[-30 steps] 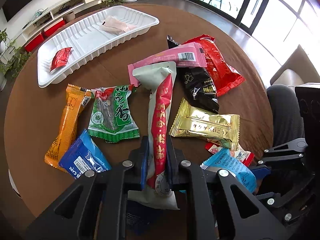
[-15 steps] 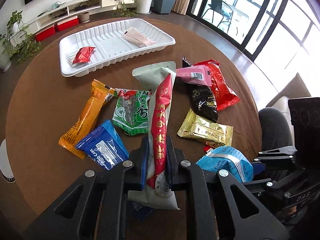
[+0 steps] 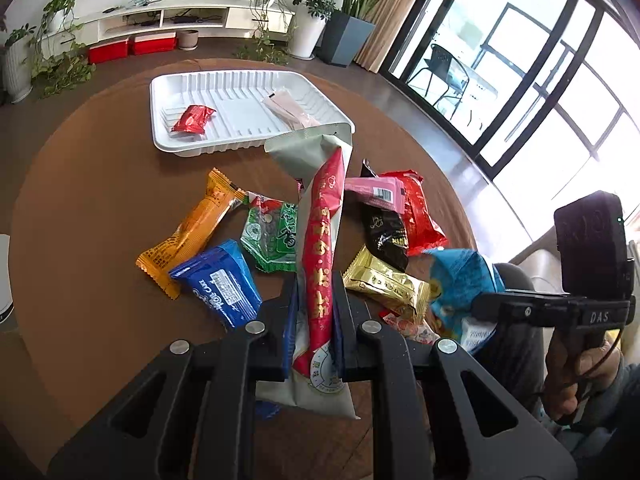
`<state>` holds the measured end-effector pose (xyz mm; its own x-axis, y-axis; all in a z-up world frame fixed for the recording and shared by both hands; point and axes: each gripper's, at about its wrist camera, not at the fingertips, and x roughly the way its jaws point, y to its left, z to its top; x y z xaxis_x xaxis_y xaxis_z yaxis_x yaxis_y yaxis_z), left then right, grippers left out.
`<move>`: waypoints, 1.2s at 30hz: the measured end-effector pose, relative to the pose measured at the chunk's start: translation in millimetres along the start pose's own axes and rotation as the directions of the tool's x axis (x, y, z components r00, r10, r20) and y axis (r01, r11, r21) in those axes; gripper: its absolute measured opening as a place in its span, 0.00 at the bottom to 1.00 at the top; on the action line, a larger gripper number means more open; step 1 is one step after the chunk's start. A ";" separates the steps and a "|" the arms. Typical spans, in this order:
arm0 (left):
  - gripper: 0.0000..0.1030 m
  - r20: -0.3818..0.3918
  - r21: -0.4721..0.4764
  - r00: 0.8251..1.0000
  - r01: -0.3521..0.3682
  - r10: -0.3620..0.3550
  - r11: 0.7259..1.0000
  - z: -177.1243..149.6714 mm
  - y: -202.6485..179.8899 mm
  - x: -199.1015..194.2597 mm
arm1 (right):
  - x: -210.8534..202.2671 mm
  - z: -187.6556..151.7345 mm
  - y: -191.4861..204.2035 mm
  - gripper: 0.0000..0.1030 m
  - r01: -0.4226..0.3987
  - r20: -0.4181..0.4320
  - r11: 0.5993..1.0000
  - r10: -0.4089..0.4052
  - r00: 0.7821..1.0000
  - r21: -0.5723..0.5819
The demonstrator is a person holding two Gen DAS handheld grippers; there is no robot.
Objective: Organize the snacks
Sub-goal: 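Carry the white-red bar with the left tool while the right tool carries the light-blue packet to the tray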
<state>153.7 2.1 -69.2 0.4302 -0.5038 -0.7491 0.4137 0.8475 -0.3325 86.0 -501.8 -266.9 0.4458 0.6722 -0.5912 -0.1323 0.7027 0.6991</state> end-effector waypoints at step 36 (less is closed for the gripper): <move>0.13 0.008 -0.114 0.981 -0.190 0.193 0.975 201.1 96.9 76.2 | 94.3 287.2 10.5 0.39 0.233 0.006 0.923 -0.243 0.970 -0.307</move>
<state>387.9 12.3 -43.3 0.5082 -0.3325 -0.7945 0.2301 0.9414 -0.2468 380.8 -498.1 -199.8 0.4697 0.4800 -0.7410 -0.2900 0.8766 0.3840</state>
